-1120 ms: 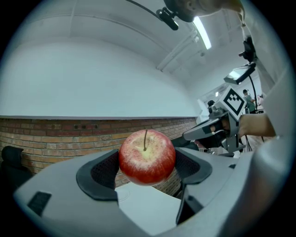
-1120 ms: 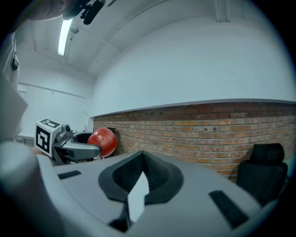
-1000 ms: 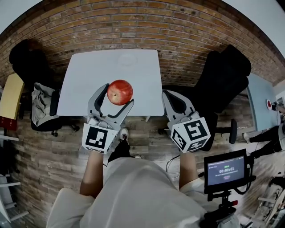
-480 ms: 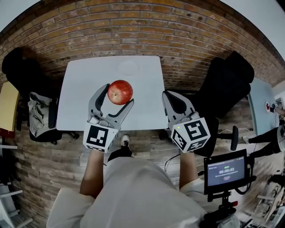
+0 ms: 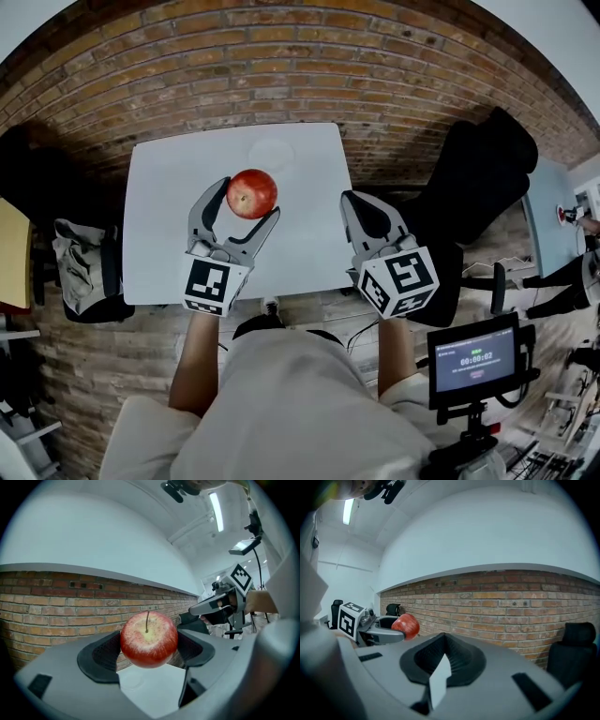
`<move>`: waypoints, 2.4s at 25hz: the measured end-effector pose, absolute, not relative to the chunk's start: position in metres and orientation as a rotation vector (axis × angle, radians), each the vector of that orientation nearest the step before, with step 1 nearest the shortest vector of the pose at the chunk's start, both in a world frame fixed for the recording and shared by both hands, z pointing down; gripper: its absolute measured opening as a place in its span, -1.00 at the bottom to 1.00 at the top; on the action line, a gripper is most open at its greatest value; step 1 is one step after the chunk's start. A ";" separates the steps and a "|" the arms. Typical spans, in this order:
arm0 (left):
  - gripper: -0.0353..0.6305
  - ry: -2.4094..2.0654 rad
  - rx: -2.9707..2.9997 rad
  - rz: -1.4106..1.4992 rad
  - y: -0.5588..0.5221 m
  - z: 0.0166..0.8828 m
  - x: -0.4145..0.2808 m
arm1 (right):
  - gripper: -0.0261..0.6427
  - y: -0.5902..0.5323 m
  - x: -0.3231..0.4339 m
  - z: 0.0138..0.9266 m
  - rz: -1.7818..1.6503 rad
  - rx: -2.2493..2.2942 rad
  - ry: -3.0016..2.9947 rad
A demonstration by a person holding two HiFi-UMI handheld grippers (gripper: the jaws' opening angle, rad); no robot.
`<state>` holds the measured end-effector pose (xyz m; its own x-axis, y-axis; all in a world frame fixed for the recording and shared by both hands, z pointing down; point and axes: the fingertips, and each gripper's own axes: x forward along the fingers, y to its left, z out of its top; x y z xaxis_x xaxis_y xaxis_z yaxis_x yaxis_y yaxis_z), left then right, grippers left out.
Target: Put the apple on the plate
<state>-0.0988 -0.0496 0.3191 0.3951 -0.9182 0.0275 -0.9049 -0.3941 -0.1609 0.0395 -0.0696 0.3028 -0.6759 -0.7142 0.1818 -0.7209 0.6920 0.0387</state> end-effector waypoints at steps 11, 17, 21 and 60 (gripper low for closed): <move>0.26 1.644 -2.593 -0.267 -0.114 0.359 -0.139 | -0.91 -0.105 0.011 0.329 0.105 1.222 -2.650; 0.26 1.634 -2.634 -0.365 -0.144 0.381 -0.146 | -0.91 -0.123 0.006 0.340 0.127 1.250 -2.620; 0.26 1.630 -2.649 -0.427 -0.168 0.398 -0.144 | -0.91 -0.139 0.008 0.347 0.149 1.253 -2.616; 0.26 1.722 -2.830 -0.850 -0.334 0.588 -0.137 | -0.91 -0.253 0.014 0.433 0.378 1.145 -2.526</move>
<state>-0.1374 -0.3336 0.5877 0.3816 -0.7488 0.5420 -0.8856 -0.4641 -0.0176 0.0137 -0.2529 0.4329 -0.6168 -0.6717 0.4103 -0.7624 0.6394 -0.0993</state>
